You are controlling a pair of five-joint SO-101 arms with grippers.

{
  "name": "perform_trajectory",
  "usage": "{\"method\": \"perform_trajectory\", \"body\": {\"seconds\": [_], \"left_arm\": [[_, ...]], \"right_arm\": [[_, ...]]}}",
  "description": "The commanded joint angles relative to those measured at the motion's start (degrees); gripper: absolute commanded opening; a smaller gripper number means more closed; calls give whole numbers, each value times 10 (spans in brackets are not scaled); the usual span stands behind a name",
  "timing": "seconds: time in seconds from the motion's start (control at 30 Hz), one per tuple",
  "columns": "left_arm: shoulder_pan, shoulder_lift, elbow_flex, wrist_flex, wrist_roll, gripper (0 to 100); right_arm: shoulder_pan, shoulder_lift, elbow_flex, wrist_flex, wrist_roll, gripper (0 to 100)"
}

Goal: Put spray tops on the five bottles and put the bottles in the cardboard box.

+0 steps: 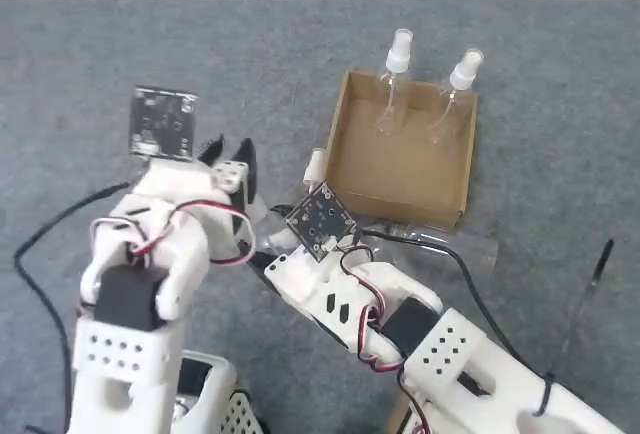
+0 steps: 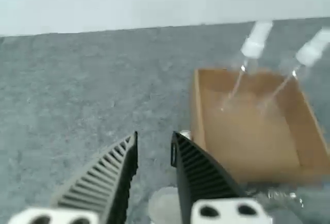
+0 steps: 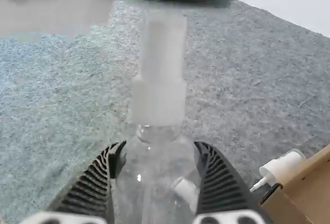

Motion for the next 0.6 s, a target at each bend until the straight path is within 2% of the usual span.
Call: {"method": "perform_trajectory", "body": {"seconds": [0.0,0.33,0.43,0.57], "left_arm": [[47,3,23,-19,-5,91],[53,3,14,-12,-18,90],[51,3,-28,18,-27,90],[5,3,-91,37,-23,96]], "right_arm": [[6,-26,-4,-14,-5,6],[8,-26,-4,-13,-5,6],[31,-26,-7,-14,-6,6],[47,-27,-22,-10,-8,6]]}}
